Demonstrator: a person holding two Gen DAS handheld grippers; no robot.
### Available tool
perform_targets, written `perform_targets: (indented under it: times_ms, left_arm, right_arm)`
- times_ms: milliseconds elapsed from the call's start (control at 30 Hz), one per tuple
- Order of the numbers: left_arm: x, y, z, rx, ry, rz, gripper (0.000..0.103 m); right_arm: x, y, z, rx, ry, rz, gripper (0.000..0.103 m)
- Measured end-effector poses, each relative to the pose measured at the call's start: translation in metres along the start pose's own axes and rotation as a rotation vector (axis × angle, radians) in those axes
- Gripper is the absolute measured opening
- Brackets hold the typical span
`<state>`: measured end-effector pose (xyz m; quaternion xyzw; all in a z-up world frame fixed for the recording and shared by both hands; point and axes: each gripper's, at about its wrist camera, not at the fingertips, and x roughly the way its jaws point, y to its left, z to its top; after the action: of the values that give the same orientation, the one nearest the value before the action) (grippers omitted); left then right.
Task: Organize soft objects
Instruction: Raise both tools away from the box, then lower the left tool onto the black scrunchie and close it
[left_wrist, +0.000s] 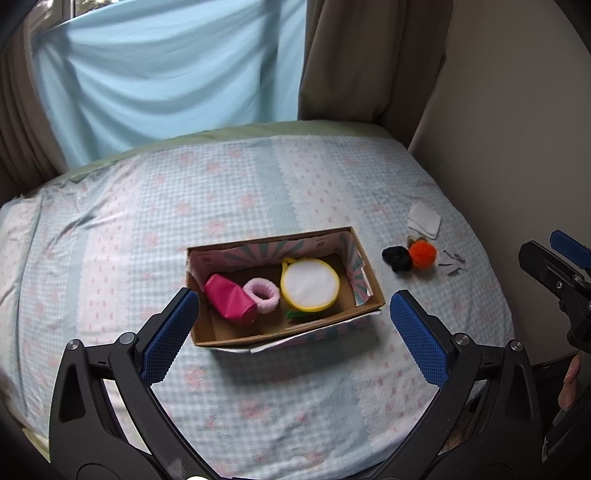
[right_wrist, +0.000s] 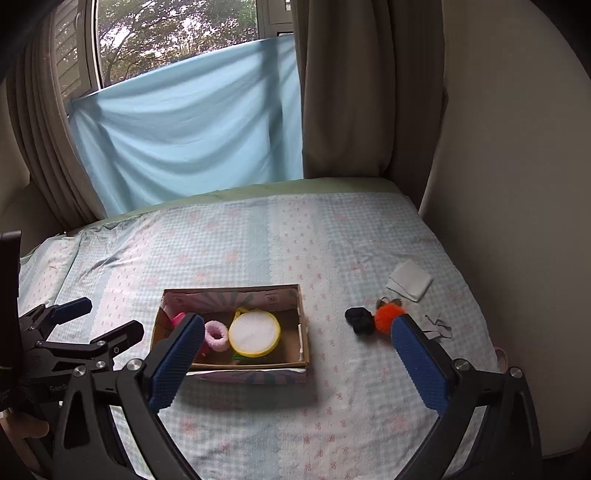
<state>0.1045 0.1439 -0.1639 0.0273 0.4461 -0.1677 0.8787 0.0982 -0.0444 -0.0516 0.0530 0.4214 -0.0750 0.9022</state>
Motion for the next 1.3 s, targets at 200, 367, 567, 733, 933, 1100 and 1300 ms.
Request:
perform_targets:
  times_ms: [200,367,567,733,933,1100,1300]
  left_arm:
    - [0.012,-0.038,0.011,-0.022,-0.012,0.008,0.103]
    - [0.035,-0.085,0.022,-0.054,-0.002,0.037,0.103]
    - [0.081,-0.144,0.040,-0.096,0.020,0.041,0.103]
    - [0.130,-0.184,0.052,-0.128,0.053,0.052,0.103]
    - [0.208,-0.223,0.049,-0.100,0.112,0.072,0.103]
    - [0.276,-0.244,0.037,-0.020,0.164,0.110,0.102]
    - [0.341,-0.255,0.010,0.141,0.250,0.146,0.102]
  right_arm:
    - [0.008,-0.047,0.003,0.016,-0.017,-0.014,0.101]
    - [0.029,-0.095,0.007,-0.018,-0.004,0.015,0.101]
    - [0.066,-0.154,0.011,-0.034,0.006,0.067,0.101]
    - [0.110,-0.198,0.008,-0.064,0.033,0.083,0.101]
    - [0.169,-0.241,-0.013,-0.038,0.099,0.060,0.101]
    - [0.213,-0.275,-0.035,0.027,0.145,0.035,0.101]
    - [0.258,-0.296,-0.063,0.078,0.194,0.006,0.101]
